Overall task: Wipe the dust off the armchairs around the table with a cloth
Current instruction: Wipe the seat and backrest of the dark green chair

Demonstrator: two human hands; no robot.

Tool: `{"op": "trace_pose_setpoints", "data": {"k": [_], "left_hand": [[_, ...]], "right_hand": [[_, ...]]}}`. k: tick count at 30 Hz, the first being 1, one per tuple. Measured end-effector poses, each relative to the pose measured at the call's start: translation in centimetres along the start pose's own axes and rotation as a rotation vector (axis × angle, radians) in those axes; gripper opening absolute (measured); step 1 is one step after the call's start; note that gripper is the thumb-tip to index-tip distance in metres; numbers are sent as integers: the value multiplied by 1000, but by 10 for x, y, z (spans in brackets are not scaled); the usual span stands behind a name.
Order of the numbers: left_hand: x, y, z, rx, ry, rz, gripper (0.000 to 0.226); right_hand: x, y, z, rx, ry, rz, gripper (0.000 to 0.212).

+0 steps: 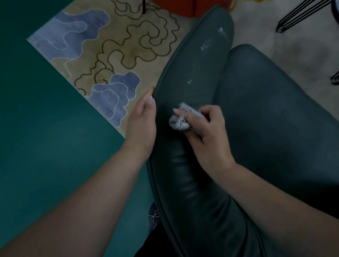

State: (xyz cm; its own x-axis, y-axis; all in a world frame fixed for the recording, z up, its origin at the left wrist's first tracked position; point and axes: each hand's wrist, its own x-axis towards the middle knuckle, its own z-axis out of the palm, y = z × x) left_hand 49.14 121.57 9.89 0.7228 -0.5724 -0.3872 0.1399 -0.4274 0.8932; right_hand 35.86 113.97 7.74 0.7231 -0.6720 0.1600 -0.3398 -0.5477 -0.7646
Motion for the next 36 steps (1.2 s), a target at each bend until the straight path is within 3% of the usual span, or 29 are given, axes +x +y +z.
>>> {"op": "trace_pose_setpoints", "data": {"k": [4, 7, 11, 14, 21, 26, 32, 36], "left_hand": [[2, -6, 16, 375, 229, 4, 32], [-1, -7, 16, 502, 228, 58, 37], [-2, -5, 18, 612, 227, 96, 41], [0, -7, 19, 650, 240, 105, 39], [3, -5, 21, 705, 255, 90, 36], [1, -8, 19, 674, 235, 86, 34], [-2, -4, 19, 725, 154, 189, 53], [-1, -5, 18, 737, 82, 232, 58]], "right_hand": [[35, 8, 5, -58, 48, -18, 49], [54, 10, 7, -2, 105, 63, 41], [32, 10, 4, 23, 85, 31, 54], [16, 10, 4, 27, 56, -12, 60], [54, 17, 9, 23, 115, 36, 44], [18, 15, 8, 87, 63, -3, 57], [61, 23, 9, 30, 93, 2, 49], [44, 22, 11, 67, 145, 66, 49]]}}
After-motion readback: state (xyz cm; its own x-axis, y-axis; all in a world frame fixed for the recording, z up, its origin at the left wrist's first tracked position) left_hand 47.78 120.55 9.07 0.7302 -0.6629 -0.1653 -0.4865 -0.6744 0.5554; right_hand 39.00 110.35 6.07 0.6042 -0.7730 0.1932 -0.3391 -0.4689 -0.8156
